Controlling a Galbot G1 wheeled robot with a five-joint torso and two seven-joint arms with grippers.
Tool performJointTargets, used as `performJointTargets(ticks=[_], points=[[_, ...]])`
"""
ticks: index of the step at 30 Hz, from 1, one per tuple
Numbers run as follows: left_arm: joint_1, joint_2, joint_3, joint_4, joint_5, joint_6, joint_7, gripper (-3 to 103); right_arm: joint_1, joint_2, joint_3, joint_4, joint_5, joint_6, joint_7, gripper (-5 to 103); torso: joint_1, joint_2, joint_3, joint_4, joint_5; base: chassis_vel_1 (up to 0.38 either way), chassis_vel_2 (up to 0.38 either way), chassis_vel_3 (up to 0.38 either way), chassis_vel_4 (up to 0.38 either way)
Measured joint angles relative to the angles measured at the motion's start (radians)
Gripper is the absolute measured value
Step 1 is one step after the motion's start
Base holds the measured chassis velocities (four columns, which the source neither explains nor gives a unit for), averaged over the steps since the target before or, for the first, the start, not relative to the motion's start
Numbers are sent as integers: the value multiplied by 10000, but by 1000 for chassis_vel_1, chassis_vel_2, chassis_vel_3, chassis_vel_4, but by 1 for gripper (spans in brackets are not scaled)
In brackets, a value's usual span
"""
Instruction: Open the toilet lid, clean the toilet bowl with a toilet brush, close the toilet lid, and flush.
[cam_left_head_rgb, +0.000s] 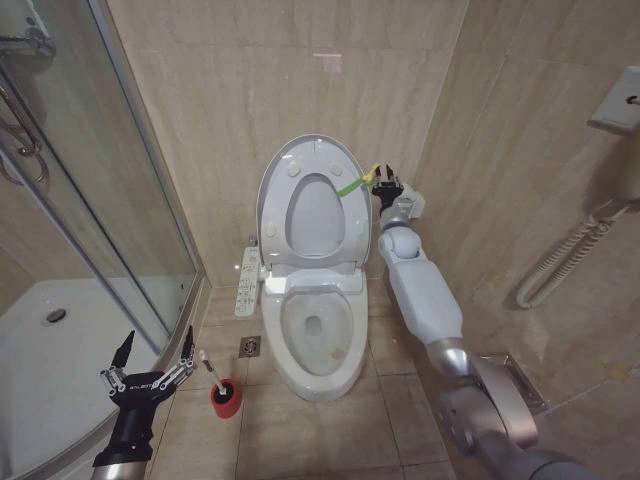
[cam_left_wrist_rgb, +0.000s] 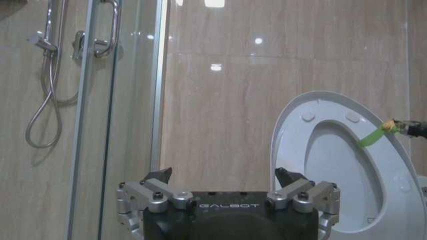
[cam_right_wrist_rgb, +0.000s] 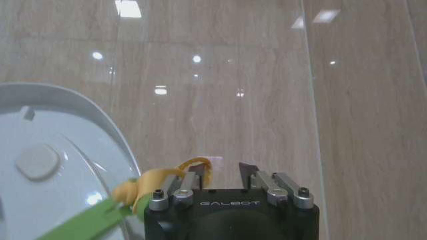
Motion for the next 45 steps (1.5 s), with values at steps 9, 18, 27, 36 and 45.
performJointTargets(ticks=[9, 18, 27, 36, 45], points=[[0, 0, 0, 0, 0, 0, 0, 100, -672, -489, -223, 1600, 553, -516, 234, 47, -1, 0, 0, 2, -1, 0, 0, 0, 0], [0, 0, 0, 0, 0, 0, 0, 100, -1920, -1284, -426, 3231, 1120, -1125, 567, 99, 0, 0, 0, 2, 0, 0, 0, 0, 0], [0, 0, 0, 0, 0, 0, 0, 100, -4101, -2268, 23, 6569, 2183, -2669, 1280, 100, -1, 0, -1, 0, -1, 0, 0, 0, 0], [0, 0, -1, 0, 0, 0, 0, 100, -7404, -2457, 683, 8894, 2668, -2793, 1241, 100, -2, 0, 0, -3, 1, 0, 0, 0, 0], [0, 0, 0, 0, 0, 0, -1, 100, -9501, -2236, 1106, 10118, 2045, -2537, 848, 100, -1, -1, 0, 1, -2, 0, 0, 0, 0]])
